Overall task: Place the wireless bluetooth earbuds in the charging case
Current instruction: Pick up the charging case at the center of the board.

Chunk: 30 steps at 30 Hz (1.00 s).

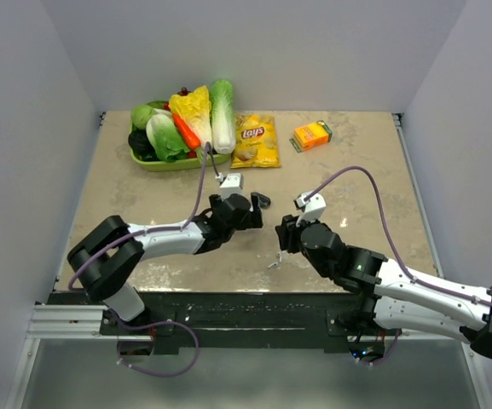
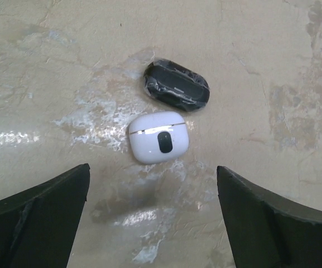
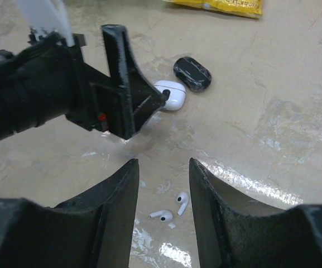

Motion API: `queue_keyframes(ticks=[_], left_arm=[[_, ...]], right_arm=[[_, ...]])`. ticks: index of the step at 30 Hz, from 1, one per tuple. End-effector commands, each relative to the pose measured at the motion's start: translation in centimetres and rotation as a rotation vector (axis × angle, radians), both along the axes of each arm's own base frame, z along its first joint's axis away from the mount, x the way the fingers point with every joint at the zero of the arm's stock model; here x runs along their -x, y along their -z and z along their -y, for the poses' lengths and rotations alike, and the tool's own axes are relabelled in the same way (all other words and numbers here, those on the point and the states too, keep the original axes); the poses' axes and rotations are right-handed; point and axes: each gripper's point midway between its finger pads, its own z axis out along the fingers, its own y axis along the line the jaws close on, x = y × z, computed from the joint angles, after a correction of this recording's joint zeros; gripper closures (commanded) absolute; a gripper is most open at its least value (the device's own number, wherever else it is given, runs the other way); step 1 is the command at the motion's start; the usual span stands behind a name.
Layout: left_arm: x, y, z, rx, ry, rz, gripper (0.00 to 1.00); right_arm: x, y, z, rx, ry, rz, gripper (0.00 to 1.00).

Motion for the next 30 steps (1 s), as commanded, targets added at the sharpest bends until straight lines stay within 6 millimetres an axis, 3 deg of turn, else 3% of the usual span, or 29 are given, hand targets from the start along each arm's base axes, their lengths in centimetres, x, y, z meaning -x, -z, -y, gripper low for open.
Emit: queue_keyframes(ticks=[1,3,13,22,30], left_arm=[[-1.8,0.1,1.0,-0.04,-0.091,-0.012,0.0],[-2.3,0.1,2.0,-0.04,-0.113,-0.018,0.0],[-2.4,3.2,2.1,-0.142,-0.204,-0.121,0.01],[-3.1,4.7,3.1,-0.18,-0.24,-0.156,0.1],[-2.8,5.7,2.5,-0.21,-0.277,-0.189,0.12]], right_arm=[[-0.2,-1.2,0.9,-0.03,0.041,0.018,0.55],[-0.1,-1.3,1.1,-0.032,0.045,0.018,0.55],[0.0,-1.8,1.3,-0.053,0.047,0.022,0.55],[0.6,-3.0,1.6,-0.098,0.034,0.023,0.55],[0.6,-3.4,2.1,-0.101,0.043,0.031,0.54]])
